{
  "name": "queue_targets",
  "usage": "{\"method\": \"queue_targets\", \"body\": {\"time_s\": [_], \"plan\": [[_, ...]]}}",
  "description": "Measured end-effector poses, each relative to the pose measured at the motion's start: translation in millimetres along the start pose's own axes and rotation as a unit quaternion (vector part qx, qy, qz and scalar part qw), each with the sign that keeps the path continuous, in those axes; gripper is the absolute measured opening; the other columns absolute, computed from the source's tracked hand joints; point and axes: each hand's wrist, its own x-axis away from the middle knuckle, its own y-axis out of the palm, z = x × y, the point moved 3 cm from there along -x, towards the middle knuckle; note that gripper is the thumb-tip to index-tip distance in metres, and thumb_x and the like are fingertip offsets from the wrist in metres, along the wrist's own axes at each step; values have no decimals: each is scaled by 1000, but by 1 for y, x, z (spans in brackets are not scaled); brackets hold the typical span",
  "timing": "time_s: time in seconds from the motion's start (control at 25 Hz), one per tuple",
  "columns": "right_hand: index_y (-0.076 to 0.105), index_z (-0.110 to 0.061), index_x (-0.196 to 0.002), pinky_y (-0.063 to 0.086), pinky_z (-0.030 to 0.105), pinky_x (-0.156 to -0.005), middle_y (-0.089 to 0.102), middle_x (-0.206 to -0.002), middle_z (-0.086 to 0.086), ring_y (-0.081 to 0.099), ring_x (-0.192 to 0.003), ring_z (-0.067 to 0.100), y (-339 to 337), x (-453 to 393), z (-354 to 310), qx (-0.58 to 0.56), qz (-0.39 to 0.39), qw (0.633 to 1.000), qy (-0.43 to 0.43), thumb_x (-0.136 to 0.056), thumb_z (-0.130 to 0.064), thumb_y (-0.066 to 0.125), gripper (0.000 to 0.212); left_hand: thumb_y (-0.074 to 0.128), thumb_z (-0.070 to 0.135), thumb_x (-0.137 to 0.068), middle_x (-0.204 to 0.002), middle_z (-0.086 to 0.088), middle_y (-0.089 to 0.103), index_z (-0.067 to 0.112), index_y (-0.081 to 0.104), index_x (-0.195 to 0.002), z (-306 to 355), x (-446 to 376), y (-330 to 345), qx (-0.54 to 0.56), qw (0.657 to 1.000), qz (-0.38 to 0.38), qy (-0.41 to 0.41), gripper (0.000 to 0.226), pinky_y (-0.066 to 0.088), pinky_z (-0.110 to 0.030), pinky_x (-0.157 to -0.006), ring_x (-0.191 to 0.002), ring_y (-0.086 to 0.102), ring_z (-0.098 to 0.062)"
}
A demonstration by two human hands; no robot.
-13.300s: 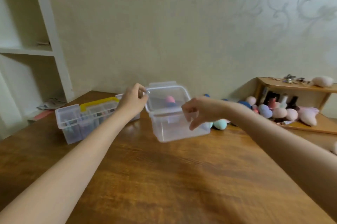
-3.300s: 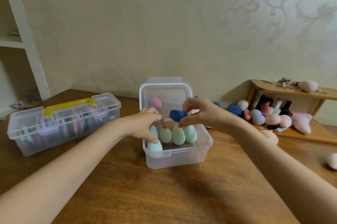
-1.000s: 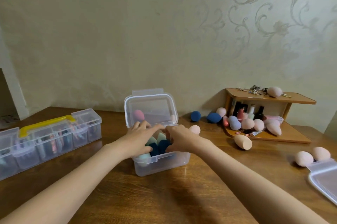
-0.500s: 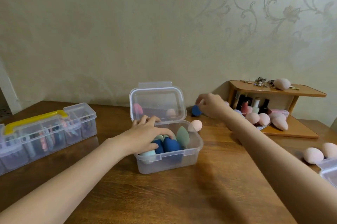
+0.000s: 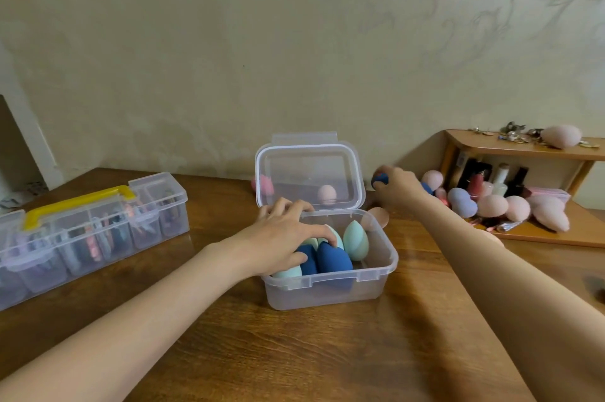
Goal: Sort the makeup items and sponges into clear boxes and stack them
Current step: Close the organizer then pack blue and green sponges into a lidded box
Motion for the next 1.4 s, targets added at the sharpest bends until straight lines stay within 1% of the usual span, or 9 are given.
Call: {"method": "queue_targets", "body": {"time_s": [0.16, 0.28, 0.4, 0.6, 0.76, 0.88, 1.12, 1.28, 1.4], "plan": [[42, -7, -115, 54, 38, -78, 63, -108, 13, 64, -93, 26, -56, 41, -6, -170, 129, 977, -2, -83, -28, 68, 46, 45, 19, -96, -152, 1, 16, 49, 35, -131, -2, 0, 3, -18, 1000, -2, 3, 48, 16, -45, -115, -139, 15, -27], [41, -11, -111, 58, 28, -66, 66, -92, 5, 68, -75, 16, -79, 89, -25, -272, 45, 960, -51, -85, -29, 65, 40, 45, 19, -96, -152, -2, 17, 49, 34, -133, 1, 0, 2, -33, 999, -10, 9, 49, 17, -46, -116, -140, 15, -28], [53, -13, -113, 52, 16, -68, 60, -88, -6, 63, -80, 8, -78, 128, -45, -142, -90, 976, -139, -86, -33, 63, 35, 46, 16, -95, -153, -6, 18, 44, 34, -135, 4, 1, 1, -42, 999, -17, 3, 51, 20, -47, -115, -141, 16, -31], [68, -8, -103, 34, 11, -55, 63, -85, 0, 50, -65, 3, -54, 135, -54, 0, -134, 971, -196, -84, -36, 65, 34, 46, 10, -94, -156, -7, 15, 37, 35, -137, 11, 4, -1, -44, 999, -19, -4, 51, 23, -45, -115, -142, 15, -33], [65, -9, -112, 45, 21, -75, 66, -109, 6, 58, -94, 17, -43, 131, -59, 103, -153, 956, -226, -87, -29, 62, 32, 46, 11, -96, -158, -6, 10, 32, 28, -143, 11, 5, -2, -62, 998, -27, -11, 55, 21, -44, -116, -144, 12, -33], [62, -11, -118, 44, 31, -88, 59, -117, 7, 46, -110, 21, -35, 129, -59, 188, -163, 940, -233, -88, -26, 61, 34, 45, 10, -96, -158, -6, 8, 33, 28, -143, 12, 5, -2, -70, 997, -30, -8, 55, 21, -45, -116, -144, 10, -34], [56, -8, -109, 50, 31, -82, 63, -109, 10, 59, -96, 22, -29, 127, -65, 128, -133, 956, -226, -85, -12, 63, 25, 44, 7, -95, -159, -4, 5, 42, 22, -143, 13, 5, -3, -74, 997, -27, 14, 63, 19, -47, -116, -144, 10, -32], [64, -11, -108, 44, 29, -88, 56, -113, 7, 49, -108, 19, -32, 135, -63, 168, -123, 942, -263, -85, -22, 63, 26, 40, 2, -96, -159, -3, -2, 51, 13, -143, 19, 7, -6, -92, 994, -43, 28, 73, 16, -50, -116, -143, 7, -34], [66, -17, -109, 45, 21, -82, 56, -108, -2, 50, -98, 9, -57, 121, -44, 61, -118, 965, -225, -85, -25, 65, 26, 37, 0, -96, -159, -3, -4, 56, 8, -141, 21, 5, -8, -99, 993, -44, 40, 78, 16, -51, -115, -142, 9, -34]]}}
